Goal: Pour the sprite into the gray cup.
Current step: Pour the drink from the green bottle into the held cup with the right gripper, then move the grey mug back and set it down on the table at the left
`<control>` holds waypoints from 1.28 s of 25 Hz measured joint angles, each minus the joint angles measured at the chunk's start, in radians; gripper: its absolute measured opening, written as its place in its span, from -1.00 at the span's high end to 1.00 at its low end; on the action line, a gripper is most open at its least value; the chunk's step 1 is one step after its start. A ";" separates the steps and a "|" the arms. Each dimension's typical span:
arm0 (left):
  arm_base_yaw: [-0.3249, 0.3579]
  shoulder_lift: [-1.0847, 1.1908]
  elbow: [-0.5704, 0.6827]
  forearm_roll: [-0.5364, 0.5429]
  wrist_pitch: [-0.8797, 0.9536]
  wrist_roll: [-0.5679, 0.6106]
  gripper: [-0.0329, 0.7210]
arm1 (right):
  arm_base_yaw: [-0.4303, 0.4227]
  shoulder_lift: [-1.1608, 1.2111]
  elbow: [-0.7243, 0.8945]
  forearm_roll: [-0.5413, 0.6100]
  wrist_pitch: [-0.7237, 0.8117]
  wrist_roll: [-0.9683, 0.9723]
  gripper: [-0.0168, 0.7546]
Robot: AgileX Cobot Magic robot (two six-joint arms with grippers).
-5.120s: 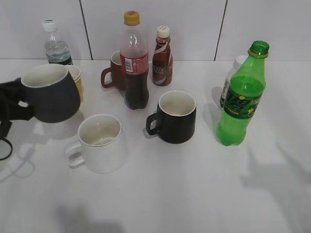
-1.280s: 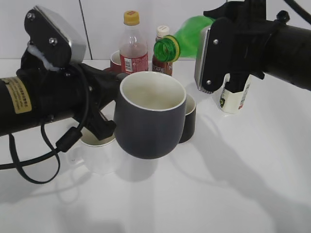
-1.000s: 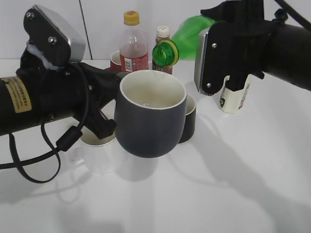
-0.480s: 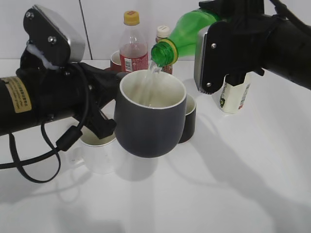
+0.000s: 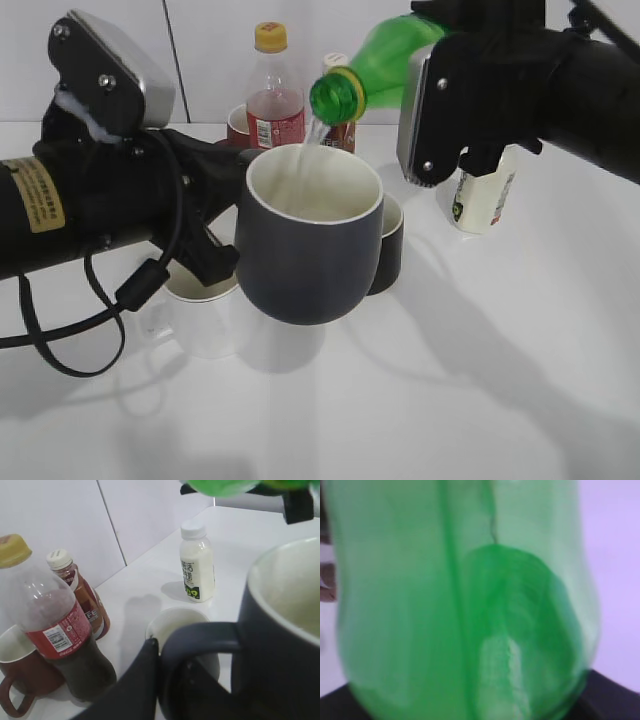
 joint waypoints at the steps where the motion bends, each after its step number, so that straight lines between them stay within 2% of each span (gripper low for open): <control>1: 0.000 0.000 0.000 0.000 0.000 -0.001 0.77 | 0.000 0.000 0.000 0.000 0.004 0.027 -0.11; 7: 0.000 0.000 0.000 -0.001 0.000 -0.001 0.77 | 0.000 0.000 -0.002 -0.005 0.139 0.327 -0.11; 9: 0.005 -0.001 0.000 -0.016 -0.006 -0.001 0.77 | 0.000 -0.005 -0.002 -0.005 0.160 0.489 -0.11; 12: 0.036 -0.024 0.000 -0.064 -0.017 -0.001 0.77 | -0.003 -0.048 -0.002 -0.006 0.197 0.846 -0.11; 15: 0.114 -0.066 0.001 -0.094 -0.030 0.024 0.77 | -0.050 -0.097 0.003 -0.019 0.221 1.133 -0.11; 17: 0.193 -0.089 0.016 -0.134 -0.046 0.061 0.77 | -0.117 -0.109 0.029 -0.039 0.201 1.288 -0.11; 21: 0.386 -0.080 0.081 -0.207 -0.069 0.115 0.77 | -0.250 -0.104 0.165 -0.199 0.096 1.577 -0.11; 24: 0.526 -0.021 0.125 -0.216 -0.112 0.126 0.77 | -0.306 -0.067 0.264 -0.292 -0.017 1.702 -0.11; 27: 0.609 0.080 0.134 -0.224 -0.194 0.128 0.77 | -0.323 -0.004 0.318 -0.299 -0.132 1.726 -0.11; 32: 0.644 0.249 0.134 -0.234 -0.365 0.130 0.77 | -0.325 0.100 0.330 -0.299 -0.309 1.727 -0.11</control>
